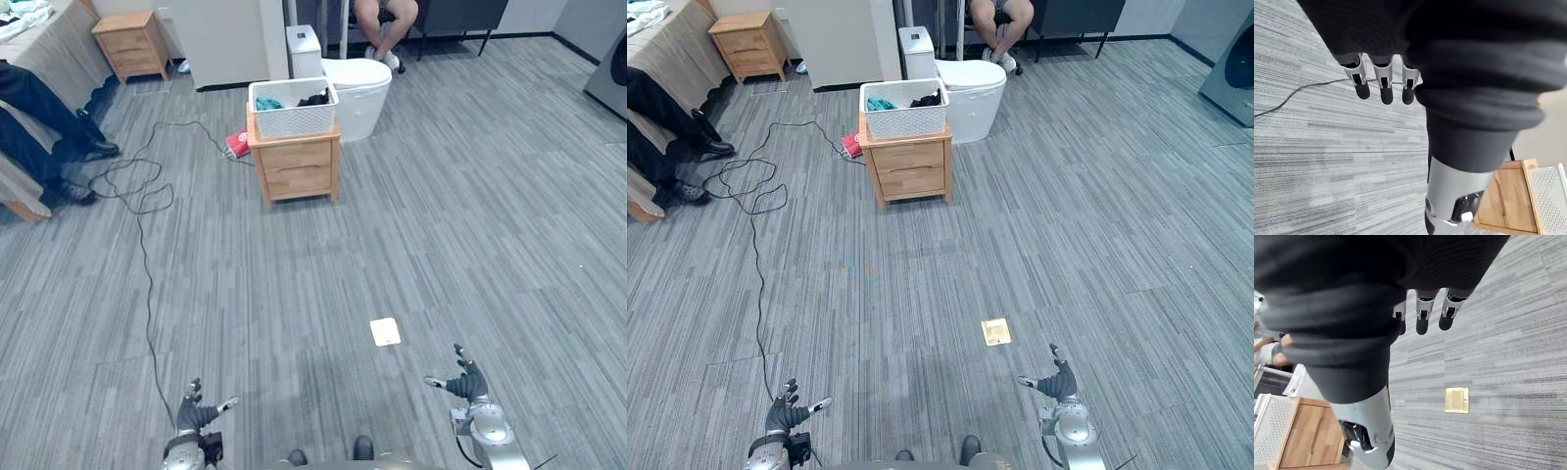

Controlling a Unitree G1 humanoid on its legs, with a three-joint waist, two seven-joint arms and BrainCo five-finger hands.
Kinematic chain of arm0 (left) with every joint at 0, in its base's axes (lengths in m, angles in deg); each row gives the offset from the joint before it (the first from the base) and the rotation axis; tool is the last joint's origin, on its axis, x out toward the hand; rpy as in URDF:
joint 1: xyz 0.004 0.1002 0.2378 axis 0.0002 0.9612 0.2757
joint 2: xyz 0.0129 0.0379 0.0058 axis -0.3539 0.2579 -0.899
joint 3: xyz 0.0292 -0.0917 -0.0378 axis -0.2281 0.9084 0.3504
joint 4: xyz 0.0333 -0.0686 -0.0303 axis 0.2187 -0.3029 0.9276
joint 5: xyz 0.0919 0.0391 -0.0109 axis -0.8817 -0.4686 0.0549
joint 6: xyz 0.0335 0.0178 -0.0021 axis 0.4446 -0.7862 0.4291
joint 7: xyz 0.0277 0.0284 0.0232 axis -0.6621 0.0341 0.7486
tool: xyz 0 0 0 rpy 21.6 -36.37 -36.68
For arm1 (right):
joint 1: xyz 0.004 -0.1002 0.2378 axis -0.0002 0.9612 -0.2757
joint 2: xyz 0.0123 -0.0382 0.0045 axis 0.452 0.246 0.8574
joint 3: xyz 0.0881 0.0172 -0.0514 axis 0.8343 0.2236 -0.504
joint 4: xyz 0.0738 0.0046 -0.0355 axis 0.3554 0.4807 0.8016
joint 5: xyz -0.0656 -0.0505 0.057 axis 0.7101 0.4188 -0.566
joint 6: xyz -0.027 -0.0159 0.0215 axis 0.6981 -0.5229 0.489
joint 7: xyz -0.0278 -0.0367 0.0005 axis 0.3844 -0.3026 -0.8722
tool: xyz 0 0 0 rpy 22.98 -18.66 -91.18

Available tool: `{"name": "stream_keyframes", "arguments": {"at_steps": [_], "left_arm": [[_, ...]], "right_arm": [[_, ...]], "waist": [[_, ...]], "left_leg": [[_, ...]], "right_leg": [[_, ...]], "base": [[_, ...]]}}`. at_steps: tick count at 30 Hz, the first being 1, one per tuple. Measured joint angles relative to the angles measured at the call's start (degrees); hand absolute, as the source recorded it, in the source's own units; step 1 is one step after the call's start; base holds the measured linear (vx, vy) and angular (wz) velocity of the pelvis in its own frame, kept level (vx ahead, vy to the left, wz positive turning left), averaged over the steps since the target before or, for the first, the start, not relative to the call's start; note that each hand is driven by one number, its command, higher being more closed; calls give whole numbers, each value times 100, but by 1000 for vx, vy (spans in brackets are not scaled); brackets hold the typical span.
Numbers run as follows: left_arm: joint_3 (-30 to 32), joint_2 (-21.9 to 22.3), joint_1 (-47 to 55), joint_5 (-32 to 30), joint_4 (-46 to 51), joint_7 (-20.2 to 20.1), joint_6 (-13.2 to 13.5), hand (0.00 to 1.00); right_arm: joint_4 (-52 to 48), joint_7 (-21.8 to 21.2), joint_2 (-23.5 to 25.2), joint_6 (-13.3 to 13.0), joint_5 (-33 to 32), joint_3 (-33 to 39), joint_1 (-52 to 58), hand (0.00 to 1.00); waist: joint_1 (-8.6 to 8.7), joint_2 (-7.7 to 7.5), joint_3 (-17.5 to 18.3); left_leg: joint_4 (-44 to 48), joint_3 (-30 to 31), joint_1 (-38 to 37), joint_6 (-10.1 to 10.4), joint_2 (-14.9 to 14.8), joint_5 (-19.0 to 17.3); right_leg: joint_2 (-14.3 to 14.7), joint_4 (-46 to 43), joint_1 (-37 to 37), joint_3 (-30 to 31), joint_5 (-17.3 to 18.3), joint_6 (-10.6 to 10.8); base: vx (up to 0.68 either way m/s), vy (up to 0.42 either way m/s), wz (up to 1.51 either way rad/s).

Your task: Pick up the laundry basket with both hands and put the clothes into the washing machine.

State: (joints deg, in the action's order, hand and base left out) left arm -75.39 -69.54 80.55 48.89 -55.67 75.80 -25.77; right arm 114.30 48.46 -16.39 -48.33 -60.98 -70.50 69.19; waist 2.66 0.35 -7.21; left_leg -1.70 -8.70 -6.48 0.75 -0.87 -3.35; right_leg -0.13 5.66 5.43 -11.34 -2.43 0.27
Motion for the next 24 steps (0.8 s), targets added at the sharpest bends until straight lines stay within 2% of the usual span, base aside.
{"name": "stream_keyframes", "arguments": {"at_steps": [7,9,10,11,12,13,14,15,16,17,18,20,21,22,23,24], "left_arm": [[-9,2,13,51,202,19,-1,0],[-8,15,12,71,347,31,-2,0],[-8,63,7,114,482,35,-2,0],[-14,102,18,139,618,47,-1,0],[-22,106,9,184,674,56,-1,0],[-29,97,-24,232,741,121,1,0],[-83,43,-21,236,759,146,-1,0],[-143,-11,-11,236,773,153,-2,0],[-193,-73,-7,236,814,162,-4,0],[-221,-82,-2,238,834,216,-6,0],[-221,-76,-22,238,851,243,-5,0],[-231,-58,-166,241,855,244,-3,0],[-237,-54,-221,242,855,244,-3,0],[-232,-69,-313,243,853,251,-1,0],[-234,-81,-341,242,853,254,2,0],[-231,-82,-338,240,849,275,3,0]], "right_arm": [[19,115,15,8,-175,8,-30,0],[167,124,23,9,-235,42,-123,0],[269,129,44,11,-303,159,-208,0],[352,155,55,28,-374,227,-319,0],[360,165,61,34,-386,239,-323,0],[363,169,82,44,-387,224,-334,0],[359,181,142,87,-388,195,-326,0],[360,205,175,120,-389,159,-305,0],[359,223,230,147,-389,117,-261,0],[357,224,263,164,-389,115,-197,0],[342,227,253,165,-390,117,-210,0],[332,231,185,164,-391,118,-249,0],[329,232,167,164,-391,118,-256,0],[316,233,159,164,-389,115,-283,0],[299,235,156,164,-389,116,-281,0],[251,241,142,165,-386,116,-258,0]], "waist": [[-33,-78,-36],[-42,-95,-59],[-53,-55,-86],[-53,-17,-122],[-49,-35,-156],[-63,-42,-255],[-53,-34,-348],[-25,-70,-372],[-30,-131,-413],[-68,-90,-460],[-32,-89,-474],[-2,7,-612],[11,27,-644],[33,32,-682],[49,0,-678],[88,-62,-674]], "left_leg": [[100,26,280,-37,9,-34],[325,35,445,-102,2,-171],[611,21,634,-135,-18,-341],[875,0,776,-169,-22,-537],[982,-14,793,-197,-4,-664],[1195,-23,818,-249,13,-920],[1402,34,773,-312,31,-1116],[1463,76,676,-352,62,-1186],[1476,88,536,-412,103,-1259],[1474,147,362,-412,84,-1417],[1442,222,287,-406,47,-1478],[1360,342,41,-310,-164,-1528],[1273,400,-72,-271,-247,-1532],[1059,465,-293,-104,-371,-1481],[982,478,-395,-2,-394,-1480],[946,552,-634,283,-441,-1617]], "right_leg": [[-18,-2,-215,-42,3,4],[-37,-67,-298,-62,72,84],[-87,-479,-547,-61,340,160],[-203,-1313,-959,-38,759,269],[-284,-1804,-1165,-48,925,296],[-469,-2898,-1597,-99,1124,361],[-668,-4068,-2015,-102,1134,321],[-760,-4527,-2239,-84,1123,289],[-836,-4994,-2411,-64,1298,308],[-876,-5039,-2617,-131,1571,264],[-867,-4776,-2722,-218,1629,287],[-761,-3863,-2833,-461,1572,291],[-694,-3421,-2910,-560,1399,292],[-556,-2454,-3029,-620,901,286],[-534,-2078,-3053,-601,685,268],[-490,-1751,-3097,-556,151,140]], "base": [[-3,2,2],[26,18,2],[38,42,-4],[39,58,-6],[36,84,-11],[16,98,-1],[28,93,8],[147,74,16],[339,45,7],[394,28,11],[429,-19,26],[399,-63,37],[519,-112,40],[548,-128,36],[610,-178,45],[641,-223,39]]}}
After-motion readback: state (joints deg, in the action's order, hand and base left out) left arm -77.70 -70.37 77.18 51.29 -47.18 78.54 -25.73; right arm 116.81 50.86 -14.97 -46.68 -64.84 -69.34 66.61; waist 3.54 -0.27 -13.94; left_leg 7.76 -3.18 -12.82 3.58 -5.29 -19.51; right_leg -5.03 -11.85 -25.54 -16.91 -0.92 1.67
